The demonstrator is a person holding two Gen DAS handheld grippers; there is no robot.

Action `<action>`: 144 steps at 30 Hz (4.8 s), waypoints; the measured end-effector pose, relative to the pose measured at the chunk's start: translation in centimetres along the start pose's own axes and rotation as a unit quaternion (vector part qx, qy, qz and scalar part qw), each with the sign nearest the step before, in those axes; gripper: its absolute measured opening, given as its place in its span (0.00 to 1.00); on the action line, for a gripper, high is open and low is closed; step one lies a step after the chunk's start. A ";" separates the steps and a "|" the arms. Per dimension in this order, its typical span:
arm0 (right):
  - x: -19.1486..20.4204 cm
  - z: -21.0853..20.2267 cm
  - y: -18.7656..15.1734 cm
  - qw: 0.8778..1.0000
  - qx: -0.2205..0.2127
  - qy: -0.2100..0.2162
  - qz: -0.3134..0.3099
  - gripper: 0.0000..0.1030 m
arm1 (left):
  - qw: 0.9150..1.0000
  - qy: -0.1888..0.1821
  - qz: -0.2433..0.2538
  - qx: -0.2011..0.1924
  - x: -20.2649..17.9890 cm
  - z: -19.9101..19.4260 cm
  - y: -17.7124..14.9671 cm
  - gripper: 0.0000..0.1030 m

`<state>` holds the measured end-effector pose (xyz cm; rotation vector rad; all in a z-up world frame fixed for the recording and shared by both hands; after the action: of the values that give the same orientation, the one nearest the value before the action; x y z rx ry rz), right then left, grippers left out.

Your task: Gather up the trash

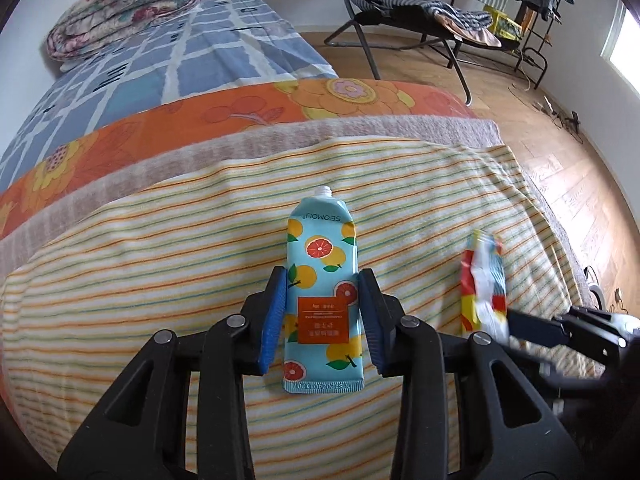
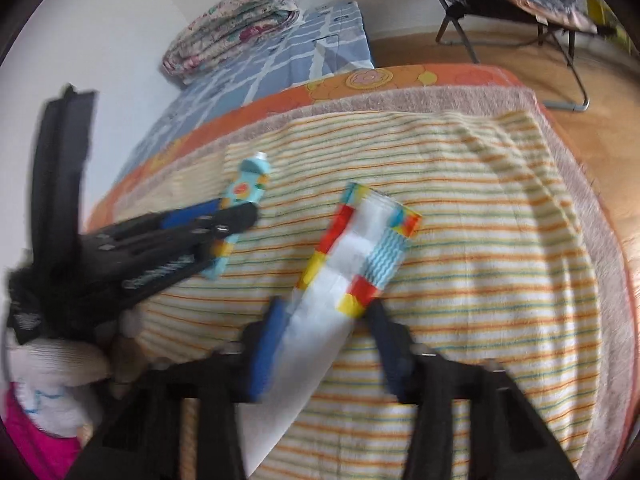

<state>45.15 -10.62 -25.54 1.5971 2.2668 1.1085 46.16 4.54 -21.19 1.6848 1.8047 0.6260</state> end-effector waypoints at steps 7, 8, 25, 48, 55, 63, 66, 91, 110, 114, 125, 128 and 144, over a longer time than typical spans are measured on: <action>0.3 -1.6 0.6 0.999 -0.016 0.018 0.025 0.10 | 1.000 -0.007 -0.016 -0.013 1.0 -3.7 -0.7 0.35; 0.7 -2.2 0.7 0.999 -0.022 0.023 0.024 0.08 | 1.000 -0.006 -0.013 -0.016 1.0 -4.4 -0.8 0.35; 7.6 -14.1 -1.5 0.994 -0.077 0.051 -0.058 0.05 | 0.999 -0.026 -0.013 -0.040 -1.4 -18.7 -4.8 0.35; 14.2 -28.4 -12.4 0.981 -0.102 0.091 -0.137 0.05 | 0.997 -0.060 0.006 -0.041 -7.4 -33.6 -17.4 0.35; 14.4 -29.0 -16.7 0.982 -0.082 0.094 -0.142 0.05 | 0.998 -0.065 0.002 -0.020 -7.9 -34.4 -21.7 0.35; 13.4 -27.8 -21.0 0.986 -0.055 0.095 -0.129 0.05 | 0.998 -0.061 0.003 0.025 -7.9 -33.2 -26.8 0.35; 13.1 -27.1 -22.3 0.987 -0.041 0.093 -0.126 0.05 | 0.997 -0.062 0.002 0.040 -7.8 -32.7 -28.3 0.35; 11.7 -24.5 -28.2 0.987 0.017 0.080 -0.139 0.11 | 0.989 -0.068 0.027 0.129 -8.7 -30.4 -35.3 0.39; 11.1 -25.3 -27.8 0.989 0.007 0.060 -0.133 0.75 | 0.991 -0.054 0.007 0.120 -7.8 -30.3 -34.4 0.60; 11.1 -25.7 -27.2 0.989 0.000 0.055 -0.135 0.79 | 0.992 -0.048 0.006 0.115 -7.6 -30.3 -34.0 0.60; 11.1 -27.2 -25.0 0.989 -0.019 0.046 -0.137 0.83 | 0.997 -0.027 -0.010 0.078 -6.4 -30.9 -30.8 0.62; 11.0 -27.8 -24.2 0.989 -0.027 0.042 -0.139 0.84 | 0.998 -0.022 -0.014 0.058 -6.1 -31.4 -29.2 0.66; 11.3 -30.6 -18.7 0.984 -0.072 0.034 -0.157 0.90 | 0.997 0.008 -0.024 -0.071 -4.3 -36.0 -19.4 0.77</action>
<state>10.70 -18.36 -12.63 1.1151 2.3157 1.2229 7.34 0.37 -8.30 1.5420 1.7625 0.7315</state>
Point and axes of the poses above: each gripper's, at about its wrist camera, not at the fingertips, and z roughly the way its jaws point, x to its left, y to its top, the point moved 8 cm from there along z, roughly the way its jaws point, and after that the axes turned 13 degrees about -x, right-handed, at the moved point
